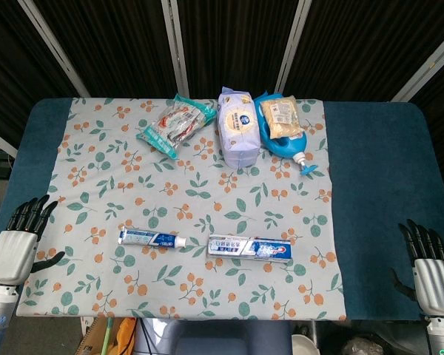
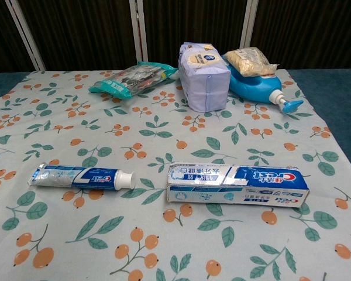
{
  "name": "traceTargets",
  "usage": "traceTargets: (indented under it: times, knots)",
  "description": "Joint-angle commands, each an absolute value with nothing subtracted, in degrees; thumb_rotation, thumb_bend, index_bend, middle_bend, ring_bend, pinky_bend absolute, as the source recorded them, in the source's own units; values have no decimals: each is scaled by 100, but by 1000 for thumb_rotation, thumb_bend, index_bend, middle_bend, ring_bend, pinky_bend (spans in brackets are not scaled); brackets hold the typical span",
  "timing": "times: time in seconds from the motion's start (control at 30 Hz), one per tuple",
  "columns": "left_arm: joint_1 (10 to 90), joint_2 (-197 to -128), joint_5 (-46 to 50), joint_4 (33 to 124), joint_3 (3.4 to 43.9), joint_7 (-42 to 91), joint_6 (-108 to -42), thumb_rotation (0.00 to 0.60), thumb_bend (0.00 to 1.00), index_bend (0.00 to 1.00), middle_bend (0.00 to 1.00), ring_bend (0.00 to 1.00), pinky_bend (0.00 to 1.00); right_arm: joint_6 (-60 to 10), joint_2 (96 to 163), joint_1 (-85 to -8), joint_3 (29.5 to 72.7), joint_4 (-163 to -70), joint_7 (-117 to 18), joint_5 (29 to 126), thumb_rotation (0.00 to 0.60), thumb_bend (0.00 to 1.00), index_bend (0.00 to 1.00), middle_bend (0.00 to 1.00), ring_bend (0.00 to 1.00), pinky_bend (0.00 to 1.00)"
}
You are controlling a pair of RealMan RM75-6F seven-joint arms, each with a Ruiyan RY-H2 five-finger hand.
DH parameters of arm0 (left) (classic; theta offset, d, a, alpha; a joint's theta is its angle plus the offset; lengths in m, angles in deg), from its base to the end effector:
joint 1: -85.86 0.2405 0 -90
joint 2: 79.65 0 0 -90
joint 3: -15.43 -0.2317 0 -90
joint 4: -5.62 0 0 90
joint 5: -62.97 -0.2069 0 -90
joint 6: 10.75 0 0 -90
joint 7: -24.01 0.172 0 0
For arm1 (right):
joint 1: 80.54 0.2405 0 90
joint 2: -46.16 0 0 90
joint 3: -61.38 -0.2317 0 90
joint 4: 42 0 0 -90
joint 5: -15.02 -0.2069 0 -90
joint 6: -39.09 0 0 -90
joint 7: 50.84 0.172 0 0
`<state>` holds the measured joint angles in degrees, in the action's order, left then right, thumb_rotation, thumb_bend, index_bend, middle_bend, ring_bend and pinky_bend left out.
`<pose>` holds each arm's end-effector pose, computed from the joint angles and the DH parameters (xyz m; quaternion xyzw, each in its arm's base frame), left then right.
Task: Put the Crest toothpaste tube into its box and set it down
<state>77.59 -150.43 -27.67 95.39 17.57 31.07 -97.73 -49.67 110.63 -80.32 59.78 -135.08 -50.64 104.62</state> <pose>-0.2579 0.2191 0.1187 -0.6332 -0.3289 -0.4120 0.5667 -0.2878 -0.1789 0.1506 0.5850 -0.3923 0.3961 0.5891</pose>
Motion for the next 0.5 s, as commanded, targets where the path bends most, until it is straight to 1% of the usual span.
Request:
traceTargets:
  times: [0.03,0.5]
  knots:
    - [7759,-15042,-2766,9541,1756,3108,-9772,600,0,0,0,16,77,-4967,11063,-8033,5979,-13507,-5064,10462,600,339,0,0,0,26]
    - [7747,-15058,-2763,9516,1757,3108,-9750,600,0,0,0,15,77,-4966,11060,-8033,5999,-13553,-5087,10499,600,339,0,0,0,26]
